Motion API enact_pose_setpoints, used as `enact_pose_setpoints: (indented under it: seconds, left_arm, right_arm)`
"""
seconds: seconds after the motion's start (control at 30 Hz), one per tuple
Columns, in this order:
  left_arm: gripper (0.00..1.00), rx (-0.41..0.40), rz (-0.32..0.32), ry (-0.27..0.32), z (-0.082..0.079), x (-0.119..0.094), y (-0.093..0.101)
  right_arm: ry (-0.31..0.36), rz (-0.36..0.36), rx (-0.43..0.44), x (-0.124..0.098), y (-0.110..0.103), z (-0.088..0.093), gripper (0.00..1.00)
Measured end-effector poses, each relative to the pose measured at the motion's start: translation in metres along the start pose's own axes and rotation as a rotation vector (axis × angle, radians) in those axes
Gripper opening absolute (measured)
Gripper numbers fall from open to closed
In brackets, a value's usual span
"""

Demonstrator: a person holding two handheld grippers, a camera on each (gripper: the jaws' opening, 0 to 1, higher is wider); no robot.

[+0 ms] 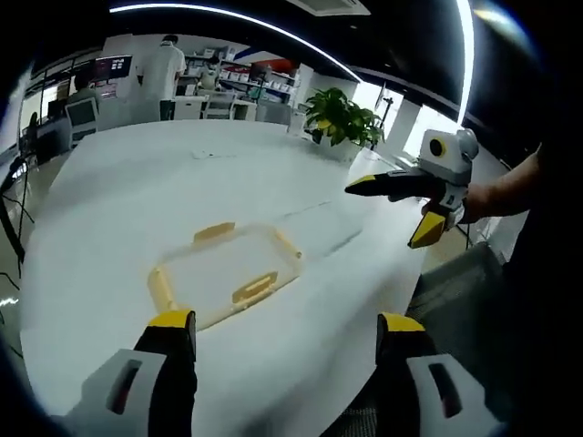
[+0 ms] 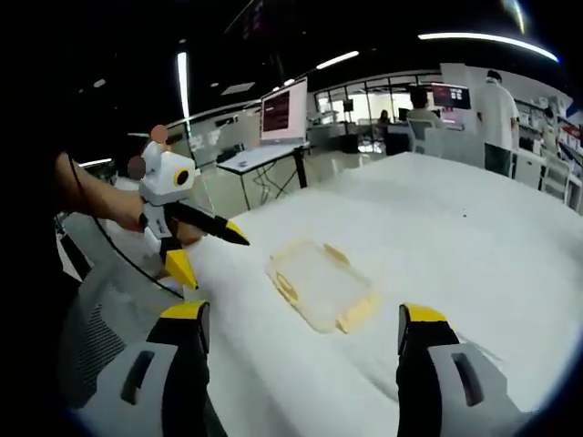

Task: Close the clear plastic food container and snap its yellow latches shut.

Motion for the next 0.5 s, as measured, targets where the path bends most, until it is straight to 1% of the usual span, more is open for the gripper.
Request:
enact_pose_setpoints:
  seconds: [0.13,0.23,0.4,0.43,0.5]
  left_arm:
    - [0.74,0.012,-0.003,-0.021,-0.001,0.000,-0.004]
    - [0.74,0.010,0.000,-0.034,-0.001,0.000,-0.007]
    - [0.75,0.031,0.002,-0.052,-0.002,0.001,-0.012]
    - [0.75,0.033,0.007,-0.067,-0.002,0.002,-0.013]
    - [0.75,0.048,0.003,-0.077,-0.002,0.003,-0.016]
  right_arm:
    - [-0.006,-0.002,-0.004,0.003,0.003,0.000,0.83]
    - [-0.024,-0.014,-0.014,0.008,0.005,0.002,0.81]
    - [-0.041,-0.027,-0.030,0.014,0.007,0.001,0.80]
    - [-0.045,-0.032,-0.034,0.016,0.009,0.000,0.80]
    - [-0.052,-0.033,-0.040,0.019,0.010,-0.001,0.79]
Point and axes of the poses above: the point that each gripper's makers call its tool centre point, and the gripper's own axes: x roughly forward along the fingers, y roughly to its right, z roughly out of its underside, the point moved 8 cm from there along -x, roughly backward along the fingers, and after that the axes turned 11 degrees about -x, right-handed, at the moved point
